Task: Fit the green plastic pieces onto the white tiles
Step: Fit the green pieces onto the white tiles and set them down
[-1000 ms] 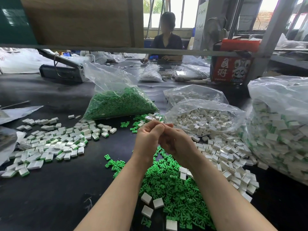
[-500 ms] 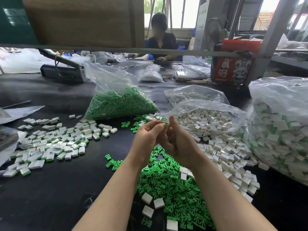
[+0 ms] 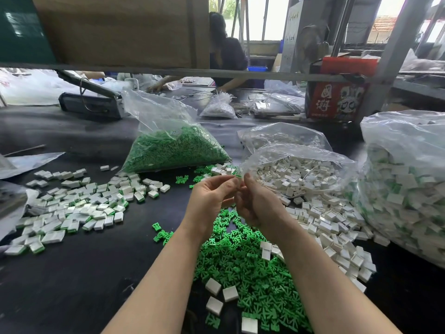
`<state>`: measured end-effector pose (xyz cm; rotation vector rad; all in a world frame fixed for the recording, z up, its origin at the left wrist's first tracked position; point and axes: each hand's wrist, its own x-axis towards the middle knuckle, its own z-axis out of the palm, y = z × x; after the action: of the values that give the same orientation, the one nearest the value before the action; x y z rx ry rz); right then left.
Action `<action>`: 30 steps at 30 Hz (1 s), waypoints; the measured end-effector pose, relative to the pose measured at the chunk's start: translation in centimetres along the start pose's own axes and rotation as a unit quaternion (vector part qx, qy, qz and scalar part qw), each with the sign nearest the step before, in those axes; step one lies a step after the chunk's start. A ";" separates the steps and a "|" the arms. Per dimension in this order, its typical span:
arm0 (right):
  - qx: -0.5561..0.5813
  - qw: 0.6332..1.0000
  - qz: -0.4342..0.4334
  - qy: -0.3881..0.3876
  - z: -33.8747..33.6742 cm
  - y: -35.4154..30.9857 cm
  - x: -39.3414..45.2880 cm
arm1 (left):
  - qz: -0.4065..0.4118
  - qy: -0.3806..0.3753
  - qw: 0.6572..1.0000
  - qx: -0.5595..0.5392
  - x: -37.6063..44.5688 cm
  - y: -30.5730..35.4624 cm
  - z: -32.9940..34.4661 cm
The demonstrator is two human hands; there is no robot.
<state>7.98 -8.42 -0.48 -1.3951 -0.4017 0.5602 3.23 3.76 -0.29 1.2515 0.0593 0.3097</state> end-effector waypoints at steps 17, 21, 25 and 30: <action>-0.551 0.800 -0.020 0.237 -5.4 -0.2 0.3 | -0.130 0.345 0.875 -0.314 1.4 2.3 -9.3; -0.604 0.762 0.010 0.231 -5.5 -0.1 0.1 | -0.097 0.368 0.854 -0.356 1.3 2.6 -10.0; -0.645 0.723 0.010 0.247 -5.8 0.1 0.1 | -0.051 0.381 0.845 -0.372 1.0 2.8 -10.2; -0.718 0.612 0.062 0.325 -5.8 0.0 -0.1 | 0.022 0.386 0.832 -0.398 0.9 3.4 -9.9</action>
<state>11.27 -13.10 -1.31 -3.0568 -0.0684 -0.4194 1.33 14.09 -0.10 0.2329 0.5431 0.7779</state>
